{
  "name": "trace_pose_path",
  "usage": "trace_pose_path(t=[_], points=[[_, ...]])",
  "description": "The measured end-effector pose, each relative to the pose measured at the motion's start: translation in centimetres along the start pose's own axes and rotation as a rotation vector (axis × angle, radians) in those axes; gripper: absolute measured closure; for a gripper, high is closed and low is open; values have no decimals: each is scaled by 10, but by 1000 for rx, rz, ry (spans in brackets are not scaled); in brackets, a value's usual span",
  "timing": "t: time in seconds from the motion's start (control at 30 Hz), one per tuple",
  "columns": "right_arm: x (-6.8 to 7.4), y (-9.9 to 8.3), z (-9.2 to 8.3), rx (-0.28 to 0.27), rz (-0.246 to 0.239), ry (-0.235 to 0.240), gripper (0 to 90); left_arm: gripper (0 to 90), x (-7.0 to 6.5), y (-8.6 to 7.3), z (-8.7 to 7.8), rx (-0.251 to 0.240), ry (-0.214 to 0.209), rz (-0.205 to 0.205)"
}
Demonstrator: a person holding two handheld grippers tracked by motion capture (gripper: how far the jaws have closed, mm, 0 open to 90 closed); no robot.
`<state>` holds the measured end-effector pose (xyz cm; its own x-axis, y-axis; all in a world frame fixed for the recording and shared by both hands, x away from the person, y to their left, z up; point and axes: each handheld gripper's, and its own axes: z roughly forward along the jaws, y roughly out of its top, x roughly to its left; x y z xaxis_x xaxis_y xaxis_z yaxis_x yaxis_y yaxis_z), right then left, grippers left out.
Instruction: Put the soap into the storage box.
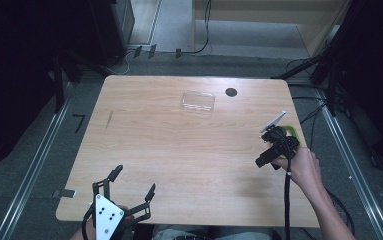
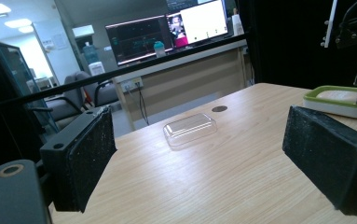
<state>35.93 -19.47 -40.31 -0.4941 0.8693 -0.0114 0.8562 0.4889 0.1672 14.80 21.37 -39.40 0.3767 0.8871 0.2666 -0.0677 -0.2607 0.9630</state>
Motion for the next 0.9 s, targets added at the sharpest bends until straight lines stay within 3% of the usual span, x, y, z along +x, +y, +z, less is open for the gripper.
trace_pose_path(t=[0.4, 0.9], points=[[35, -14, 7, 17, -97, -1, 59, 99, 0, 0, 0, 0, 1, -1], [65, -35, 27, 60, -184, 19, 67, 99, 0, 0, -3, 4, 7, 1]])
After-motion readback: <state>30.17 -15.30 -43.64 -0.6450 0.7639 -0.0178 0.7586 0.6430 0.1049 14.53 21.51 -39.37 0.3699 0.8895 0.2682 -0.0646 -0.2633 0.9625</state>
